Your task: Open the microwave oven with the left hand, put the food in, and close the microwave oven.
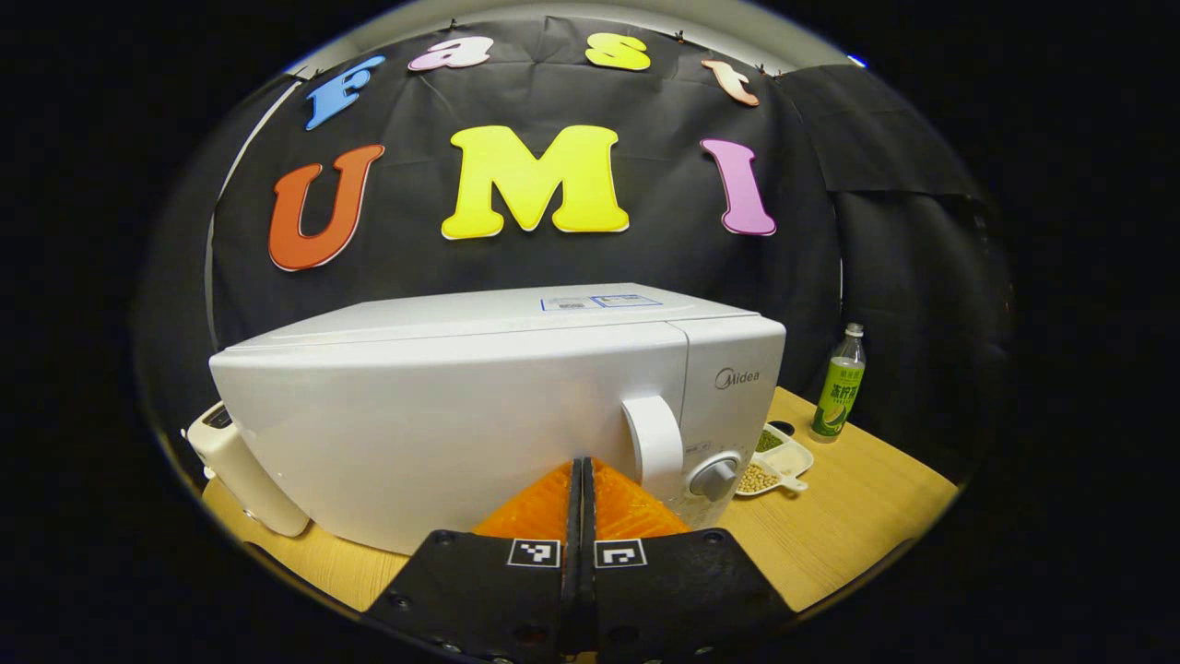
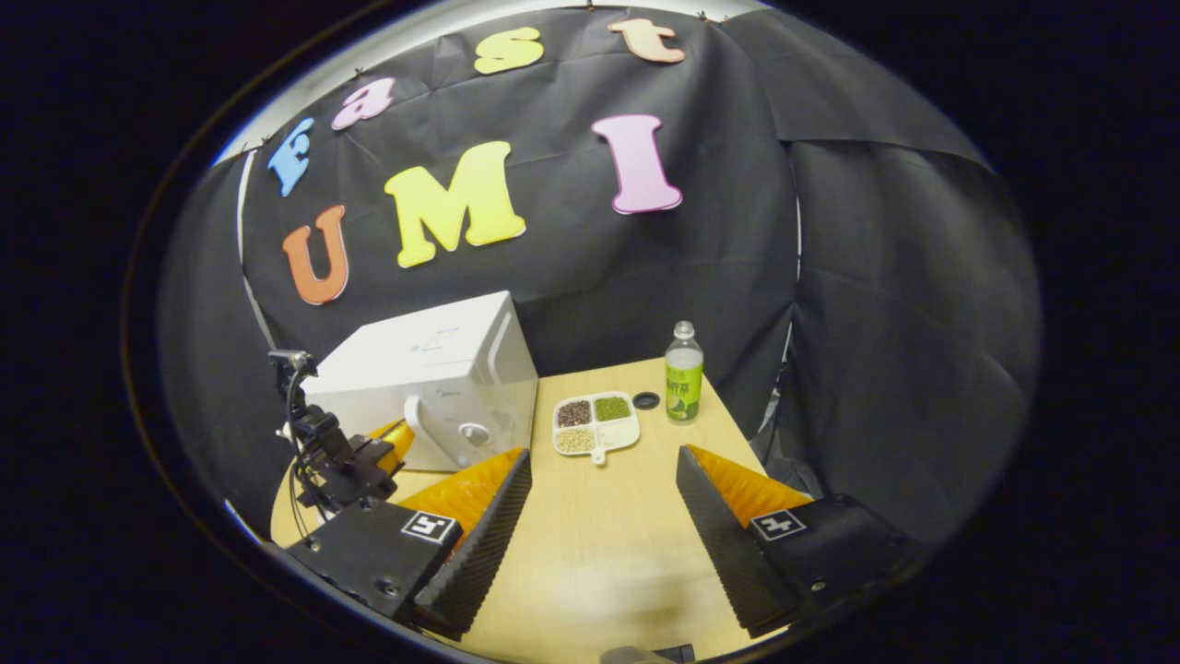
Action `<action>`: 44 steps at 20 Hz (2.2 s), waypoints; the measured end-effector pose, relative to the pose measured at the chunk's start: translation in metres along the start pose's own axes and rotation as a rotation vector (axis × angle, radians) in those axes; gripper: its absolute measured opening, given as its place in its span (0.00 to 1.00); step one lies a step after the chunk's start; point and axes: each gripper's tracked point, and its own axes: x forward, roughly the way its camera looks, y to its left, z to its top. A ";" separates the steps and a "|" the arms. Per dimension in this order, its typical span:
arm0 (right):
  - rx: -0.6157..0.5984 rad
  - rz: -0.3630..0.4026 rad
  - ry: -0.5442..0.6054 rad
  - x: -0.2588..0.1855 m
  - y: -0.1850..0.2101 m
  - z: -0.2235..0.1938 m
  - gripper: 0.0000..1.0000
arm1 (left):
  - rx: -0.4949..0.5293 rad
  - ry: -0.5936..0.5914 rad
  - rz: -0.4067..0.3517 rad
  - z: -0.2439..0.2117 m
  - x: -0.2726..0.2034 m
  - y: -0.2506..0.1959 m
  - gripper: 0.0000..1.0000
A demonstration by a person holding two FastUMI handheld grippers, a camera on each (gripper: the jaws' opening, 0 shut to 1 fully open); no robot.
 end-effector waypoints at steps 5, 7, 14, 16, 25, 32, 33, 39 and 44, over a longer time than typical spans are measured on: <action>-0.070 0.013 -0.055 0.000 0.010 0.017 0.91 | -0.004 -0.020 0.024 0.014 -0.033 0.004 0.00; -0.117 0.029 -0.070 0.000 0.017 0.025 0.91 | -0.010 -0.022 0.005 0.016 -0.044 -0.001 0.48; -0.144 0.089 -0.149 -0.014 0.047 0.039 0.92 | 0.016 -0.085 0.085 0.050 -0.112 0.016 0.96; -0.147 0.086 -0.178 -0.026 0.047 0.043 0.91 | 0.007 -0.105 0.093 0.064 -0.136 0.017 0.96; -0.143 0.031 -0.296 -0.079 0.048 0.045 0.92 | -0.009 -0.156 0.110 0.132 -0.243 0.029 0.96; -0.117 -0.005 -0.333 -0.108 0.043 0.038 0.92 | 0.014 -0.185 0.207 0.163 -0.312 0.071 0.96; -0.116 -0.010 -0.339 -0.112 0.042 0.039 1.00 | 0.014 -0.194 0.212 0.167 -0.318 0.073 0.96; -0.119 -0.005 -0.387 -0.138 0.050 0.050 1.00 | 0.008 -0.233 0.229 0.186 -0.334 0.079 0.96; -0.146 0.004 -0.404 -0.146 0.061 0.052 0.92 | 0.012 -0.272 0.222 0.199 -0.334 0.079 1.00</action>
